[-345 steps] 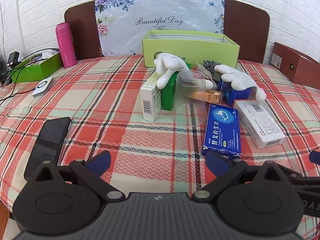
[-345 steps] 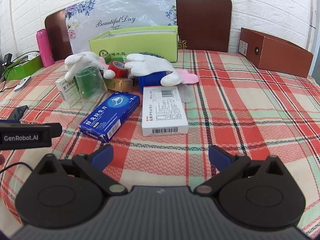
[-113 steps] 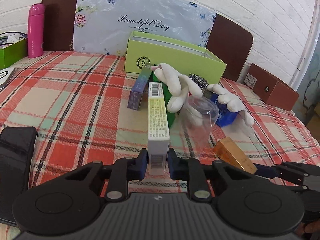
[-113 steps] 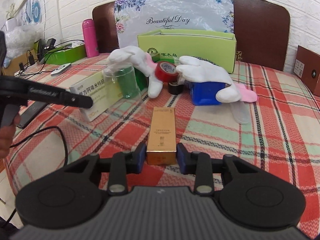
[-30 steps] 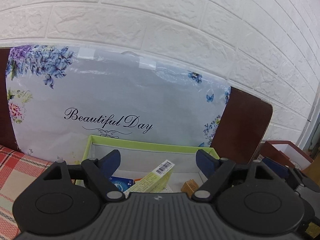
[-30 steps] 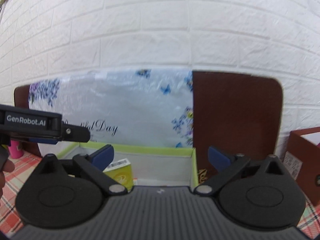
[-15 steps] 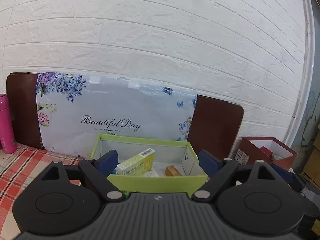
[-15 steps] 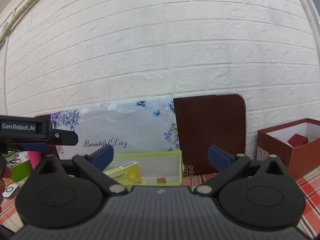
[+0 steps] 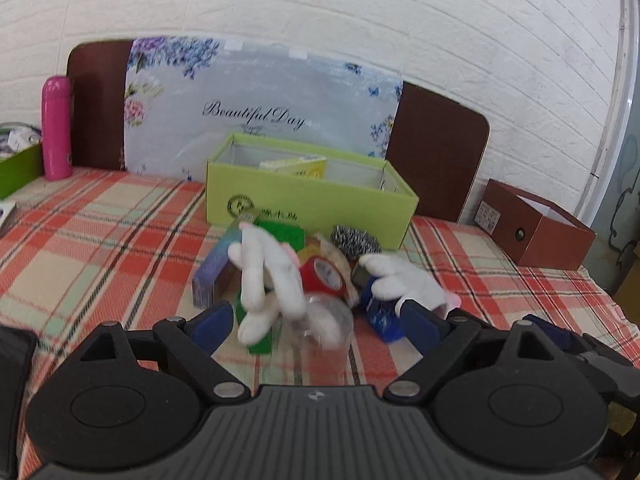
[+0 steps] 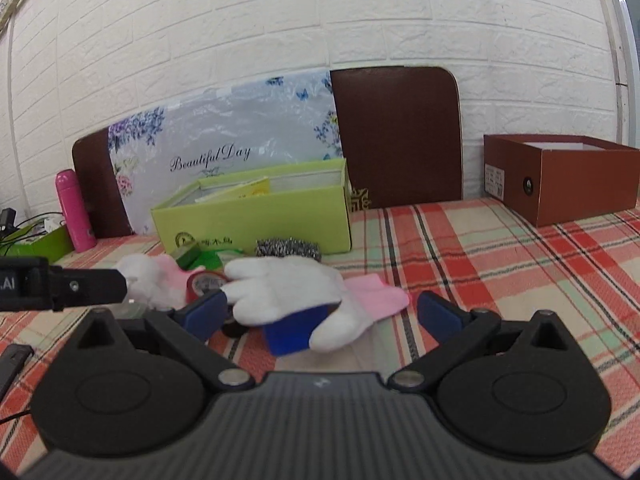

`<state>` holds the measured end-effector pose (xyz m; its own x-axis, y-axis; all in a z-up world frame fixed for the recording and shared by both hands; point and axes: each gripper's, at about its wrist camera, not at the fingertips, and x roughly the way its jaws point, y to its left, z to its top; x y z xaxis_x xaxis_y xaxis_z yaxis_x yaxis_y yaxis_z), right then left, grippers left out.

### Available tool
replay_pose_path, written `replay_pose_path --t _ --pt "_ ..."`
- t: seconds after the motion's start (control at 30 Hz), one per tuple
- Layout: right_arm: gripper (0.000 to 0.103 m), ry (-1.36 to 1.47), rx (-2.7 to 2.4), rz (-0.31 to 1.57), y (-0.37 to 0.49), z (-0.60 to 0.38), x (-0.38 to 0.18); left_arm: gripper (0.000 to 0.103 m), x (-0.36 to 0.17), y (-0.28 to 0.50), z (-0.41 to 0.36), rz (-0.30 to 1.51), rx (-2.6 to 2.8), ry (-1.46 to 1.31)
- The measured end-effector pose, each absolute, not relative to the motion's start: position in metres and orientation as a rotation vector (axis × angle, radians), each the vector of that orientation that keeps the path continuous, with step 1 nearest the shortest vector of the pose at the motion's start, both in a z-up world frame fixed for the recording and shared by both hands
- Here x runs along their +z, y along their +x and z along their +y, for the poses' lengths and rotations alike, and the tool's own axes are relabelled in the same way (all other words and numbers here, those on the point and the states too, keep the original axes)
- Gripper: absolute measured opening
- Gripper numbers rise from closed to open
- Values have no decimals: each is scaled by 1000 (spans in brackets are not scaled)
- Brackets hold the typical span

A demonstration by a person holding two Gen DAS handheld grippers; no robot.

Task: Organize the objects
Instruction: 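Grasp the clear plastic cup with left tool while right tool grasps the blue container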

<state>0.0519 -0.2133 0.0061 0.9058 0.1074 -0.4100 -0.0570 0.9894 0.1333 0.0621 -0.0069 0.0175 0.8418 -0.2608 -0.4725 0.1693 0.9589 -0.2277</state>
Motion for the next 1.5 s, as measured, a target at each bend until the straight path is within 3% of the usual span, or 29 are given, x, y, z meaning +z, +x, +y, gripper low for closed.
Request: replay_pose_path --t 0.43,0.57,0.63,0.67,0.7,0.8,0.87,1.23,1.3,1.37,1.4,1.47,1.5 --pt "103 189 40 487 37 -233 -10 92 -21 73 -12 562 -236 -181" --pt "103 202 52 498 35 -239 -12 78 -25 88 -18 565 -238 -151" --pt "95 203 69 503 35 -239 -11 72 -27 95 -19 572 -260 -164" --pt "85 209 84 505 35 -239 -11 67 -28 99 -19 575 -265 -165" --pt "77 223 105 509 35 -240 -11 55 -29 102 -20 581 -273 -162" --pt "59 264 170 533 39 -239 -13 54 -33 106 -17 576 -309 -167" --pt "56 273 196 547 44 -235 -14 54 -34 104 -15 564 -323 -168" --pt "58 101 229 565 113 -206 -14 58 -31 82 -3 579 -380 -149" --pt "71 66 219 552 126 -204 -15 59 -30 78 0 577 -378 -150" --pt "75 27 221 541 134 -201 -16 59 -30 75 3 578 -377 -154" --pt "74 14 225 539 136 -200 -17 60 -30 75 3 578 -375 -157" --pt "60 10 233 555 137 -199 -20 61 -31 76 3 577 -366 -159" --pt "60 20 231 553 133 -200 -20 63 -31 76 3 579 -361 -160"
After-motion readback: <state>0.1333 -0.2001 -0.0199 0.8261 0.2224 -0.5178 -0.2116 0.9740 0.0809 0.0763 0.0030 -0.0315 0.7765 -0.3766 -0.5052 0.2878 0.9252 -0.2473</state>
